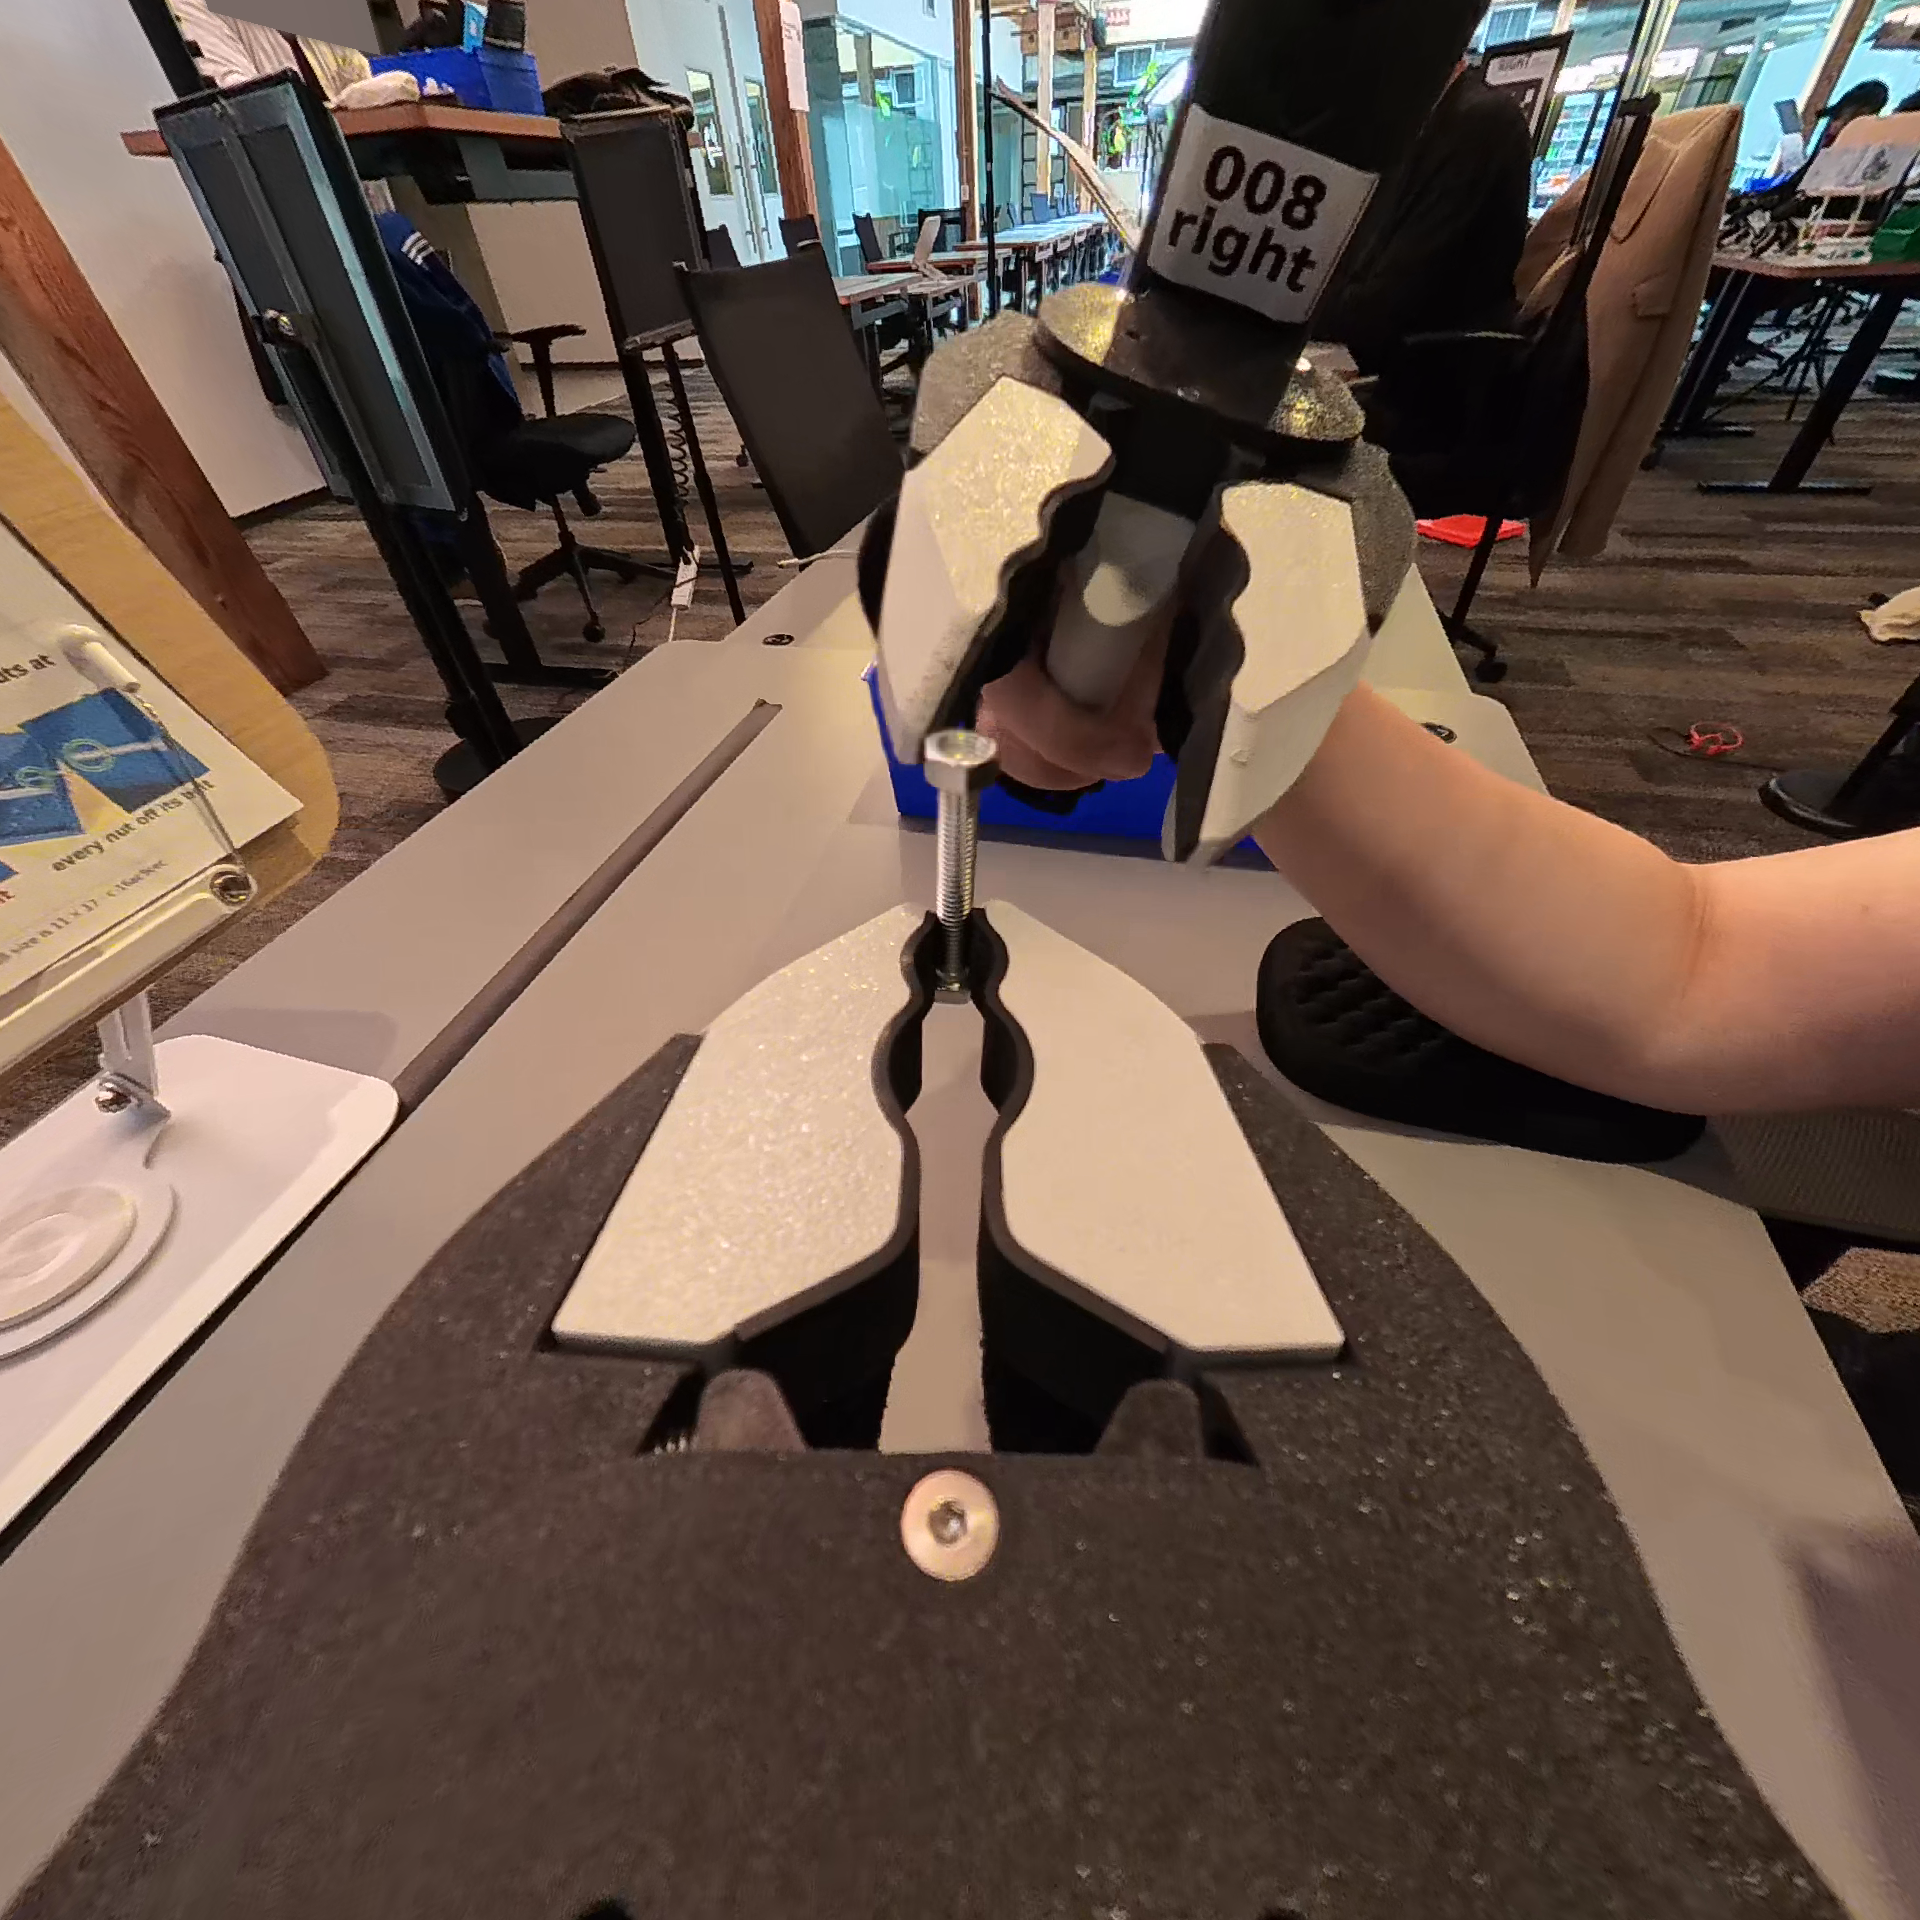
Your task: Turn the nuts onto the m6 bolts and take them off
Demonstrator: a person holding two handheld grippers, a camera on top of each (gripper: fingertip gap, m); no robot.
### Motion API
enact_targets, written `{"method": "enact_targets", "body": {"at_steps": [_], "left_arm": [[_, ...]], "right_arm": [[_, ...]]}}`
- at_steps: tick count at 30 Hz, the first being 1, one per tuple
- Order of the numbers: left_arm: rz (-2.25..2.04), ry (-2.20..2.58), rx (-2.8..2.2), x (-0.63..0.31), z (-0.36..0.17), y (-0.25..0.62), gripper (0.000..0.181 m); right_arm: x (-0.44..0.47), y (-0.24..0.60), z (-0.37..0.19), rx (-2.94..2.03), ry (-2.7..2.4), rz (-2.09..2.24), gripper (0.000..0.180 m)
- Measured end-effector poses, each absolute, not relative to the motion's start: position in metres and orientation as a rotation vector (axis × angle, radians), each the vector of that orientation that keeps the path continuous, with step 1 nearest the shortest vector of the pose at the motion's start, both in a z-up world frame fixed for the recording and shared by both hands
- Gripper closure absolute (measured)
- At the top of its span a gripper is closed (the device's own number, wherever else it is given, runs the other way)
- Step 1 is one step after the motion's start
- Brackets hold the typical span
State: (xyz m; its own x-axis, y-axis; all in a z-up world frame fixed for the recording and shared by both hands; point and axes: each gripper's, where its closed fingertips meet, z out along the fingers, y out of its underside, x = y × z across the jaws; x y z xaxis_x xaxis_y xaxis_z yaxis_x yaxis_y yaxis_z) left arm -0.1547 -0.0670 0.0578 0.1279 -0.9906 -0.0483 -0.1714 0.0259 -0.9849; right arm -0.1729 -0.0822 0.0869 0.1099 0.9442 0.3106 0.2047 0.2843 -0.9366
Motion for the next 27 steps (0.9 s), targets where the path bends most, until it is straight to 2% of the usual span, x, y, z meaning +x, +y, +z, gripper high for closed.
{"method": "enact_targets", "body": {"at_steps": [3, 11, 16, 24, 27], "left_arm": [[-1.019, 1.233, -1.363, -0.1564, 0.0608, -0.0663, 0.176], [-1.009, 1.248, -1.362, -0.1537, 0.0586, -0.0682, 0.176], [-1.011, 1.228, -1.369, -0.1585, 0.0611, -0.0641, 0.176], [-1.003, 1.249, -1.371, -0.1551, 0.0581, -0.0667, 0.176], [-0.998, 1.230, -1.380, -0.1575, 0.0588, -0.0627, 0.176]], "right_arm": [[-0.1692, -0.0826, 0.0905, -1.172, -1.350, 0.805, 0.148], [-0.1770, -0.0825, 0.0870, -1.173, -1.365, 0.788, 0.139], [-0.1711, -0.0846, 0.0906, -1.174, -1.360, 0.804, 0.148], [-0.1778, -0.0824, 0.0884, -1.178, -1.360, 0.786, 0.137], [-0.1735, -0.0840, 0.0889, -1.181, -1.367, 0.789, 0.143]]}}
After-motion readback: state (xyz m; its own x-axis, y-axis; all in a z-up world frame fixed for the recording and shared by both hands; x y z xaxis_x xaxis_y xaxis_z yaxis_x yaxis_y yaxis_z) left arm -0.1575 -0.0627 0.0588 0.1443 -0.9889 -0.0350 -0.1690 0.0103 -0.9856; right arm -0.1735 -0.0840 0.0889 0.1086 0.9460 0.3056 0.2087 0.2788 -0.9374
